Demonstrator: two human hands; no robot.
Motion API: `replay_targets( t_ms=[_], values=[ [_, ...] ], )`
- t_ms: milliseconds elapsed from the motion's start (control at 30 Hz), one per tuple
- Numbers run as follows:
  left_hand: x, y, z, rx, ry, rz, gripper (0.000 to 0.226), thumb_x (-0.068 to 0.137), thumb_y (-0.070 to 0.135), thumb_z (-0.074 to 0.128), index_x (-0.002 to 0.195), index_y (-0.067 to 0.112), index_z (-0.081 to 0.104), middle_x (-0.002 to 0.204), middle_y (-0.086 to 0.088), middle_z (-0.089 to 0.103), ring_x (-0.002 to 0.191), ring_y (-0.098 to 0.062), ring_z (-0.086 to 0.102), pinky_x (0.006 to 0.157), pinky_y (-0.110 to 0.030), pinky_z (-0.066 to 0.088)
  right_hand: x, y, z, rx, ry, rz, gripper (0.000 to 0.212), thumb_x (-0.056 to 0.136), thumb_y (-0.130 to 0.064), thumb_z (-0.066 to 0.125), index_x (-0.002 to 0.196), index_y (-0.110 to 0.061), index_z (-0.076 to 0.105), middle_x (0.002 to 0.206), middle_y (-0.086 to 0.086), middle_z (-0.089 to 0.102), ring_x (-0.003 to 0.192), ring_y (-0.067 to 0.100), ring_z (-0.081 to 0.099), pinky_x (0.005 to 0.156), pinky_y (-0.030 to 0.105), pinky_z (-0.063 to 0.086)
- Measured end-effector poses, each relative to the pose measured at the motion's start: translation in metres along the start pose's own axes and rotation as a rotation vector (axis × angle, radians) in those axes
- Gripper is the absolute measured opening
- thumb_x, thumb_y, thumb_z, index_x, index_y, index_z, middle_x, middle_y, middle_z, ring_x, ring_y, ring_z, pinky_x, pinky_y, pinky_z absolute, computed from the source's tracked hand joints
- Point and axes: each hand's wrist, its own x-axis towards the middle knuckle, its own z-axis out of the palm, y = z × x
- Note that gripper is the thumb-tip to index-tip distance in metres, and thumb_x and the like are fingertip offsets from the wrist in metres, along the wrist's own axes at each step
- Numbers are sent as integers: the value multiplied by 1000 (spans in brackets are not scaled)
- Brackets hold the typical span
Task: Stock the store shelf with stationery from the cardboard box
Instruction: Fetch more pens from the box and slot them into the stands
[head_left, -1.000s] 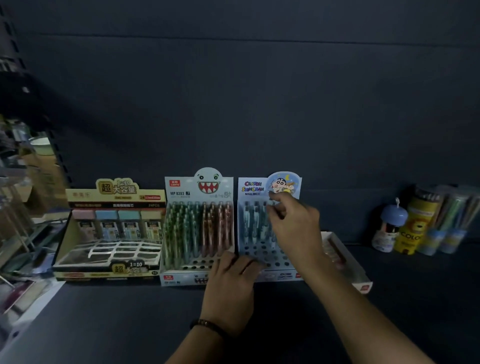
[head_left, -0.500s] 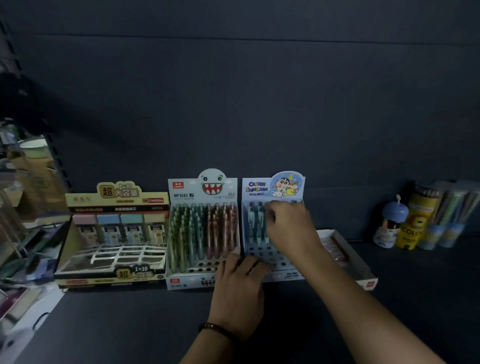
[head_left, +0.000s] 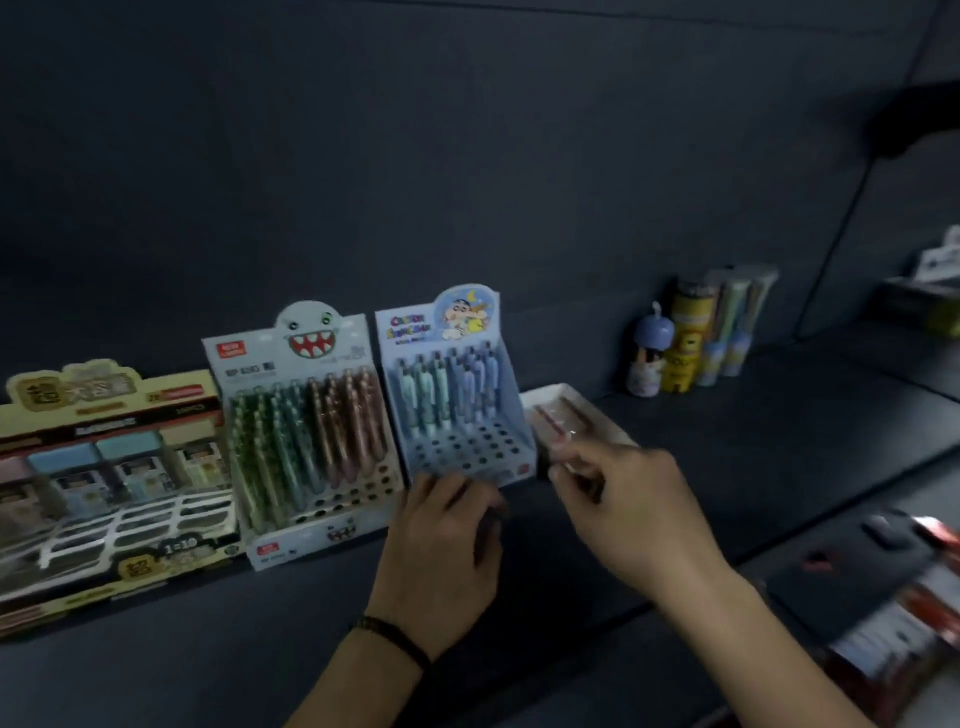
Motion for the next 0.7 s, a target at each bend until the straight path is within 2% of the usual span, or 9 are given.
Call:
replay_targets(
  t_ms=[167, 300, 367, 467, 533, 567, 600, 700],
  values=[
    [-9, 92, -2, -147, -236, 173, 12, 97, 39, 60, 103, 41, 50, 96, 17, 50, 92, -7, 48, 78, -34, 51, -90, 67, -49, -17, 31, 183, 4, 93, -39, 72, 90, -38, 75, 76, -25, 70, 75, -2, 67, 65, 27, 55],
    [-37, 205, 40, -139, -462, 368, 8, 102, 45, 53, 107, 39, 50, 102, 15, 53, 92, -11, 54, 76, -34, 53, -194, 142, -100, -95, 38, 418, 7, 92, -47, 69, 96, -42, 72, 77, -26, 68, 73, -3, 64, 68, 27, 55],
    [-58, 268, 68, -120, -543, 453, 13, 102, 47, 53, 107, 35, 52, 105, 11, 56, 94, -15, 57, 74, -35, 49, -262, 184, -126, -132, 4, 556, 14, 92, -51, 65, 99, -41, 72, 85, -24, 71, 78, 0, 66, 74, 30, 58],
    [-97, 362, 113, -105, -687, 548, 17, 101, 49, 53, 106, 32, 54, 103, 9, 58, 97, -19, 60, 75, -35, 48, -366, 239, -174, -147, -12, 759, 25, 87, -57, 57, 101, -40, 70, 82, -18, 72, 84, 10, 70, 77, 34, 57],
    [-126, 421, 147, -84, -804, 595, 18, 101, 49, 53, 107, 32, 55, 106, 8, 60, 100, -20, 61, 78, -35, 49, -435, 270, -207, -154, -52, 885, 19, 94, -50, 62, 105, -36, 71, 85, -12, 74, 92, 13, 70, 77, 28, 49],
    [-131, 428, 157, -84, -837, 589, 19, 101, 49, 53, 109, 32, 56, 109, 8, 62, 103, -20, 62, 79, -35, 49, -448, 280, -211, -161, -90, 897, 18, 97, -45, 64, 109, -34, 71, 88, -8, 75, 95, 15, 69, 77, 26, 44],
    [-152, 471, 182, -73, -897, 654, 20, 101, 50, 53, 111, 33, 58, 112, 9, 63, 105, -20, 63, 80, -34, 49, -498, 300, -231, -143, -102, 1001, 20, 98, -43, 63, 113, -31, 70, 91, -4, 75, 97, 17, 69, 76, 25, 42],
    [-185, 533, 227, -54, -1039, 681, 22, 101, 53, 53, 114, 36, 60, 111, 11, 66, 103, -17, 65, 84, -35, 54, -585, 337, -257, -106, -100, 1204, 37, 91, -55, 56, 119, -34, 68, 102, -4, 75, 99, 20, 71, 82, 33, 56]
  ],
)
